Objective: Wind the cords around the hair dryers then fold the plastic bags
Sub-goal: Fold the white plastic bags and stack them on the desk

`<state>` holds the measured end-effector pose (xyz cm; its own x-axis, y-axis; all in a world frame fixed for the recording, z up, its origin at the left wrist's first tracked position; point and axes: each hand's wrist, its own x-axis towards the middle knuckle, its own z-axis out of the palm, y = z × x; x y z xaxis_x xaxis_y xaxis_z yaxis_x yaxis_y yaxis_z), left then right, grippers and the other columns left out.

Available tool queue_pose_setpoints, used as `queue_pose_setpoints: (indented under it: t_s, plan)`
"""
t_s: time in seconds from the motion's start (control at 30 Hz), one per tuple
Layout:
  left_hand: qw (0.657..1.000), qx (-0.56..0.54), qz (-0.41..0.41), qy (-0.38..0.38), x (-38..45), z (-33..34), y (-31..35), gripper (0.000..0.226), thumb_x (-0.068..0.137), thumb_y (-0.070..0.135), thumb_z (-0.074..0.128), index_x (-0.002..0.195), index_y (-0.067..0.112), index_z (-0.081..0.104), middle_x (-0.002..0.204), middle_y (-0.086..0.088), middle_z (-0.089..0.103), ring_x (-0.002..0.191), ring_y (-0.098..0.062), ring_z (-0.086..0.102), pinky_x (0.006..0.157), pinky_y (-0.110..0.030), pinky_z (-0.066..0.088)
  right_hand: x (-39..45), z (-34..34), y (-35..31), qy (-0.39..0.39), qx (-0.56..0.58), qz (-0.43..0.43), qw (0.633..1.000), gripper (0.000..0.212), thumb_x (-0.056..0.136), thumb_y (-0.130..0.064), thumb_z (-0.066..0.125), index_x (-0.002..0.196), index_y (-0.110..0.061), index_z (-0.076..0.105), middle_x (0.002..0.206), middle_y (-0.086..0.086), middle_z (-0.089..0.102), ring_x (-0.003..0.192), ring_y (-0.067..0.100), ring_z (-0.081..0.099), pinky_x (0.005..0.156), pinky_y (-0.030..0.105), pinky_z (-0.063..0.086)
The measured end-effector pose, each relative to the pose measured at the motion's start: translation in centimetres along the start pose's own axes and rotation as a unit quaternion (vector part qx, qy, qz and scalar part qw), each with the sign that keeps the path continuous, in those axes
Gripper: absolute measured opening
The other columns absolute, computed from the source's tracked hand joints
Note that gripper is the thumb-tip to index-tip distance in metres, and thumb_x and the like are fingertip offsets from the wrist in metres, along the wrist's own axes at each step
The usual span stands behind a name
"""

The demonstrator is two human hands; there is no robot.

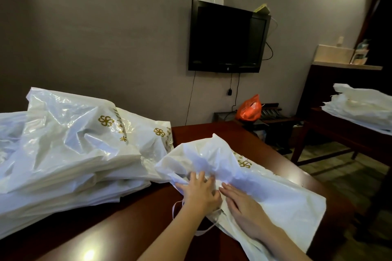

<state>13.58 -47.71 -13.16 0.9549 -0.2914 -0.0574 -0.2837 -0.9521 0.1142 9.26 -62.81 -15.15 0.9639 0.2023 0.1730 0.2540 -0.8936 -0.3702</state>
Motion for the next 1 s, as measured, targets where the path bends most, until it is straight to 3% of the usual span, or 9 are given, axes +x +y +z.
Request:
queue_pose_setpoints:
  t_s: [0.17,0.3,0.4,0.53,0.63,0.7,0.77,0.83,1.0]
  plan:
    - [0.999,-0.015,0.027,0.023,0.3,0.9,-1.1,0.058,0.1,0.054,0.019,0.155,0.036,0.011,0.163,-0.004,0.004,0.15,-0.029,-0.002,0.106,-0.075,0.001,2.3,-0.1,0.4,0.086,-0.118,-0.057,0.988,0.047,0.101,-0.037,0.023,0.146,-0.03,0.037,0.151,-0.013,0.037,0.139,0.004,0.034,0.112,0.021,0.026]
    - [0.999,-0.012,0.047,0.007,1.5,1.0,-1.9,0.058,0.1,0.055,0.016,0.155,0.039,0.007,0.165,0.001,-0.004,0.152,-0.024,-0.008,0.106,-0.075,-0.004,4.3,1.6,0.3,-0.002,-0.131,-0.029,0.991,0.091,0.078,-0.063,-0.024,0.153,-0.029,0.016,0.159,-0.012,0.014,0.147,0.004,0.009,0.118,0.028,-0.008]
    - [0.997,0.022,0.055,-0.047,2.9,-0.2,-2.5,0.059,0.101,0.055,0.017,0.156,0.039,0.003,0.166,0.001,-0.005,0.152,-0.023,-0.008,0.109,-0.075,-0.004,4.9,2.3,-0.4,-0.022,-0.069,0.065,0.995,0.076,0.088,-0.06,-0.012,0.153,-0.029,0.015,0.16,-0.01,0.013,0.147,0.006,0.01,0.121,0.035,0.002]
    - [0.995,0.083,0.031,-0.046,2.1,-1.6,-0.8,0.056,0.105,0.044,0.026,0.157,0.029,0.011,0.165,-0.007,-0.003,0.15,-0.033,-0.011,0.11,-0.071,-0.008,5.1,2.2,-1.6,-0.035,-0.137,0.111,0.984,0.087,0.094,-0.05,-0.011,0.128,-0.011,0.058,0.13,0.009,0.061,0.124,0.024,0.054,0.118,0.037,0.014]
    - [0.998,-0.043,-0.001,-0.041,-0.5,0.0,-0.5,0.056,0.101,0.043,0.009,0.156,0.03,0.015,0.165,-0.005,-0.001,0.15,-0.034,-0.01,0.111,-0.07,-0.009,5.4,1.2,-3.3,-0.002,-0.034,0.128,0.991,0.057,0.1,-0.043,0.015,0.143,-0.012,0.037,0.15,0.011,0.04,0.137,0.024,0.037,0.114,0.031,0.022]
    - [0.995,-0.076,-0.001,-0.065,-1.9,1.3,-0.9,0.06,0.1,0.053,0.01,0.156,0.033,0.011,0.165,-0.004,-0.005,0.149,-0.036,-0.014,0.111,-0.069,-0.009,5.3,-1.1,-3.4,0.001,0.047,0.098,0.994,0.035,0.101,-0.021,0.039,0.134,-0.022,0.05,0.142,0.001,0.049,0.13,0.017,0.045,0.106,0.027,0.033]
    - [0.995,-0.077,0.007,-0.061,-2.7,2.0,-1.1,0.065,0.098,0.061,0.022,0.156,0.035,0.007,0.165,-0.002,-0.01,0.148,-0.036,-0.019,0.112,-0.066,-0.012,4.7,-3.5,-1.0,0.072,-0.008,0.081,0.994,0.038,0.096,-0.027,0.047,0.134,-0.032,0.048,0.144,-0.01,0.042,0.138,0.016,0.033,0.111,0.032,0.024]
    - [0.997,-0.061,0.035,-0.042,-3.1,2.1,-1.2,0.067,0.097,0.064,0.027,0.155,0.038,0.007,0.165,-0.002,-0.01,0.148,-0.035,-0.019,0.113,-0.064,-0.011,2.8,-5.1,1.8,0.045,-0.089,0.121,0.988,0.06,0.088,-0.052,0.046,0.145,-0.041,0.03,0.155,-0.011,0.022,0.145,0.024,0.018,0.116,0.049,0.017]
    - [0.996,0.003,0.063,-0.068,-0.8,-0.7,-2.6,0.061,0.099,0.06,0.028,0.154,0.038,0.013,0.165,-0.006,-0.009,0.149,-0.035,-0.015,0.112,-0.069,-0.008,-0.8,-2.0,1.7,0.058,-0.095,0.208,0.972,0.074,0.095,-0.043,0.048,0.15,-0.043,-0.002,0.159,0.005,-0.004,0.131,0.033,0.039,0.102,0.042,0.041]
